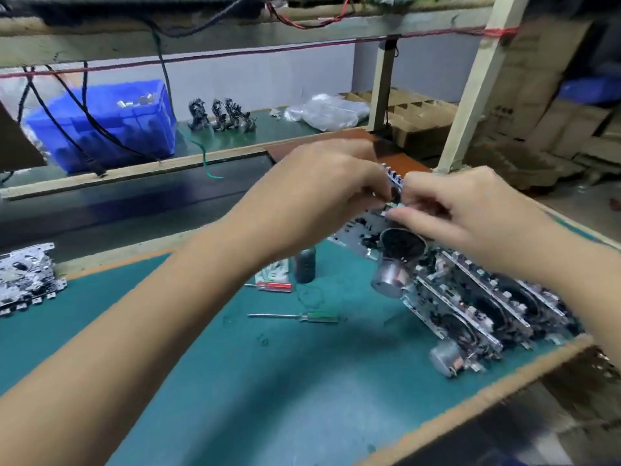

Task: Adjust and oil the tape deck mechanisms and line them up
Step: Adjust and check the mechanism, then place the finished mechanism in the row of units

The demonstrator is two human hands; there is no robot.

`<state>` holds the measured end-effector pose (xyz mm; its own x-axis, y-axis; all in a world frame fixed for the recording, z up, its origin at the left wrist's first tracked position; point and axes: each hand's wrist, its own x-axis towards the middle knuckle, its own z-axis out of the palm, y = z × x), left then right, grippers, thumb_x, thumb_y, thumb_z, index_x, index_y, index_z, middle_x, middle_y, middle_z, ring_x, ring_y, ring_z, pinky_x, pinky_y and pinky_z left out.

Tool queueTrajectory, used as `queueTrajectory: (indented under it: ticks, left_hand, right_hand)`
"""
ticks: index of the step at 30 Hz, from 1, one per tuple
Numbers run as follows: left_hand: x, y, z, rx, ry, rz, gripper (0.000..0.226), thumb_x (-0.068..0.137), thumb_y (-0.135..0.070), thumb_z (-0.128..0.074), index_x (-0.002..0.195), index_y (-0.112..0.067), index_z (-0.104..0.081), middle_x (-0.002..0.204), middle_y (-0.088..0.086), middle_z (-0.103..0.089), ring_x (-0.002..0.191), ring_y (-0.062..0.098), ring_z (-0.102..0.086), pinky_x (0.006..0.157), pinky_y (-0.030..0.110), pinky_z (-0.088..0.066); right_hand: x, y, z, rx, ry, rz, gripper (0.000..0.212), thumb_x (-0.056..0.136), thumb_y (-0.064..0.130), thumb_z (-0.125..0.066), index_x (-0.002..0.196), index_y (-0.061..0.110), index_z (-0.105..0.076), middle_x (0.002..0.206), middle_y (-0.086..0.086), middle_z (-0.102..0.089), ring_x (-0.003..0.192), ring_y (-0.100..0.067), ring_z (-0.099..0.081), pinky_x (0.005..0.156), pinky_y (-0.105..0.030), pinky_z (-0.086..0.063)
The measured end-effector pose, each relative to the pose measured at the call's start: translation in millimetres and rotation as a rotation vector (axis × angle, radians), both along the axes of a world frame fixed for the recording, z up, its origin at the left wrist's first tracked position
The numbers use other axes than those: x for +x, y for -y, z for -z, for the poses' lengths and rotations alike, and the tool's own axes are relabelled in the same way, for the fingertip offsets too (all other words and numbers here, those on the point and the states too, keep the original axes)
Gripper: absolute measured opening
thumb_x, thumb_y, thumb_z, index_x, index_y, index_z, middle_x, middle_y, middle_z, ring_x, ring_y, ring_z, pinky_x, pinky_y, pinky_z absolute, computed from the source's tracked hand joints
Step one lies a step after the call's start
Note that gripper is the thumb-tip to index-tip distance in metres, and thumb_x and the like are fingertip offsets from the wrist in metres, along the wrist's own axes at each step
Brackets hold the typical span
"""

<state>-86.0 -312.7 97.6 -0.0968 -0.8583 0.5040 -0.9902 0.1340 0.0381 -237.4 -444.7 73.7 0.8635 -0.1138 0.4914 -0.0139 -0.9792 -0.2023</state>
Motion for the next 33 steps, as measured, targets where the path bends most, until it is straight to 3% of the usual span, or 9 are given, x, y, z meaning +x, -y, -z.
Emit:
queueTrajectory:
  ticks: [3, 5, 7, 11, 15, 18, 25, 30, 33]
  left_hand:
    - [-12, 70, -16, -0.041, 0.048, 0.053, 0.017, 0.092, -0.020, -0.058, 0.104, -0.016, -0.070, 0.099, 0.001, -0.060, 0.092, 0.021, -0.057, 0.075, 0.029, -0.039]
    - [-19, 113, -18, -0.036, 0.086, 0.053, 0.018, 0.093, -0.021, -0.057, 0.106, -0.017, -0.068, 0.104, 0.001, -0.059, 0.098, 0.021, -0.056, 0.074, 0.025, -0.034]
    - [-24, 150, -14, -0.006, 0.077, 0.056, 0.018, 0.093, -0.021, -0.057, 0.108, -0.015, -0.065, 0.109, 0.004, -0.058, 0.101, 0.022, -0.056, 0.077, 0.026, -0.036]
    - [-31, 196, 9, 0.157, -0.035, 0.059, 0.024, 0.091, -0.016, -0.059, 0.115, -0.012, -0.060, 0.116, 0.007, -0.058, 0.108, 0.022, -0.054, 0.083, 0.023, -0.036]
    - [-34, 210, 40, 0.340, -0.072, 0.032, 0.033, 0.092, -0.011, -0.056, 0.125, -0.012, -0.056, 0.125, 0.012, -0.056, 0.115, 0.025, -0.052, 0.092, 0.027, -0.038]
    - [-36, 212, 57, 0.387, -0.122, 0.030, 0.046, 0.092, -0.006, -0.052, 0.137, -0.012, -0.045, 0.136, 0.015, -0.046, 0.121, 0.028, -0.047, 0.093, 0.026, -0.034]
    - [-49, 227, 68, 0.441, -0.128, 0.030, 0.038, 0.093, -0.008, -0.046, 0.131, -0.004, -0.044, 0.131, 0.017, -0.045, 0.119, 0.030, -0.046, 0.097, 0.039, -0.037]
    - [-58, 226, 93, 0.491, -0.132, 0.043, 0.038, 0.094, -0.012, -0.048, 0.130, -0.002, -0.041, 0.132, 0.016, -0.038, 0.125, 0.028, -0.038, 0.103, 0.037, -0.031]
    - [-58, 229, 97, 0.496, -0.112, 0.044, 0.042, 0.097, -0.019, -0.046, 0.136, -0.005, -0.037, 0.140, 0.013, -0.035, 0.135, 0.024, -0.028, 0.108, 0.039, -0.028]
  right_hand:
    - [-20, 46, -14, -0.041, 0.046, 0.154, 0.031, 0.091, 0.041, -0.053, 0.070, 0.020, -0.041, 0.049, 0.010, -0.038, 0.047, -0.012, -0.039, 0.049, -0.020, -0.029]
    - [-28, 74, -13, -0.131, 0.061, 0.265, 0.028, 0.090, 0.032, -0.057, 0.071, 0.018, -0.040, 0.049, 0.006, -0.040, 0.044, -0.013, -0.039, 0.048, -0.030, -0.030]
    - [-32, 98, -5, -0.209, 0.052, 0.379, 0.027, 0.090, 0.027, -0.058, 0.074, 0.019, -0.038, 0.052, 0.000, -0.042, 0.047, -0.030, -0.044, 0.051, -0.031, -0.031]
    - [-32, 134, 24, -0.245, -0.051, 0.594, 0.022, 0.093, 0.027, -0.055, 0.079, 0.011, -0.047, 0.062, -0.018, -0.055, 0.064, -0.042, -0.058, 0.056, -0.037, -0.031]
    - [-26, 148, 54, -0.247, -0.162, 0.634, 0.025, 0.094, 0.033, -0.051, 0.090, 0.009, -0.055, 0.080, -0.021, -0.065, 0.076, -0.040, -0.061, 0.058, -0.036, -0.031]
    - [-23, 151, 64, -0.274, -0.165, 0.665, 0.023, 0.094, 0.036, -0.051, 0.083, 0.016, -0.053, 0.079, -0.018, -0.066, 0.077, -0.036, -0.062, 0.057, -0.033, -0.028]
    - [-28, 152, 67, -0.207, -0.201, 0.813, 0.025, 0.096, 0.037, -0.044, 0.077, 0.021, -0.041, 0.078, -0.011, -0.063, 0.073, -0.031, -0.055, 0.056, -0.032, -0.028]
    - [-24, 156, 75, -0.070, -0.381, 0.861, 0.025, 0.098, 0.030, -0.037, 0.077, 0.018, -0.041, 0.097, -0.013, -0.064, 0.093, -0.031, -0.058, 0.060, -0.032, -0.030]
    - [-30, 159, 75, -0.050, -0.414, 0.851, 0.035, 0.099, 0.031, -0.035, 0.065, 0.022, -0.032, 0.091, -0.010, -0.061, 0.085, -0.030, -0.055, 0.058, -0.032, -0.027]
